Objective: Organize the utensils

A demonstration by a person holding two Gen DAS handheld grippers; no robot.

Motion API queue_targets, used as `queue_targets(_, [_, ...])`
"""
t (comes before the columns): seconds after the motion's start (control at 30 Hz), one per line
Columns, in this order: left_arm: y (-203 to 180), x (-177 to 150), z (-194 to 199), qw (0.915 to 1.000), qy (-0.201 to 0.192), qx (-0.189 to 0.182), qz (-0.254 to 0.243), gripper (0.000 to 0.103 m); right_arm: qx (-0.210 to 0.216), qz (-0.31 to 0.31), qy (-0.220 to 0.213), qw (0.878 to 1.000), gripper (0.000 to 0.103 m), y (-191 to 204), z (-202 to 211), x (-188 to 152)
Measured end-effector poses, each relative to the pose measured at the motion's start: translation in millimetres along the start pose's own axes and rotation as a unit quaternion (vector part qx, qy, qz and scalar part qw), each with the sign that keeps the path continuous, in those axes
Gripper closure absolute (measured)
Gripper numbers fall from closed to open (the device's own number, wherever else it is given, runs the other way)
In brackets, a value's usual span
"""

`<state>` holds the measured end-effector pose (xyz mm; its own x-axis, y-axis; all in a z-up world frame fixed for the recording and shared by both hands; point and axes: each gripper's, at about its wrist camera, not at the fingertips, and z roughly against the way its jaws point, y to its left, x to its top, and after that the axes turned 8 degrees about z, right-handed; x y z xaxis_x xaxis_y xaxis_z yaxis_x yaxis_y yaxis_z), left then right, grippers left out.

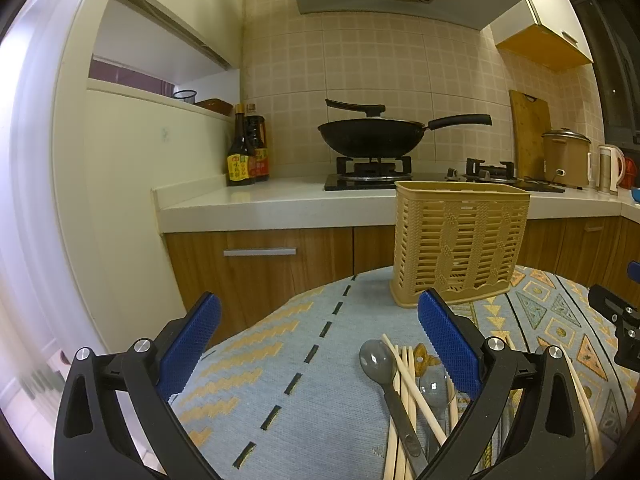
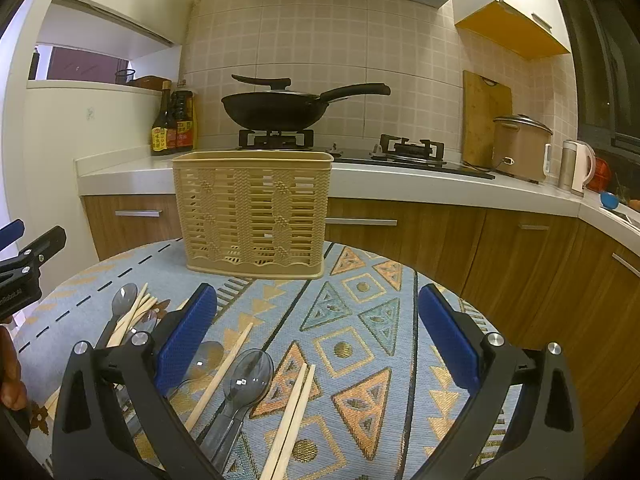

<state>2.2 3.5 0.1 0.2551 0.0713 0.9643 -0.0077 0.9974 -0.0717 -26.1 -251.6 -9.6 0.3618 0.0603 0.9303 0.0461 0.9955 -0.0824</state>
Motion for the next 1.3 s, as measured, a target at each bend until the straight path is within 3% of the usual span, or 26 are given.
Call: queue_targets(1.3, [-1.5,-1.6,1.8,1.0000,-0.004,0.000,0.001,0.007,0.004,0.007,-0.005,1.000,0.007,3.1,2.7,-0.2])
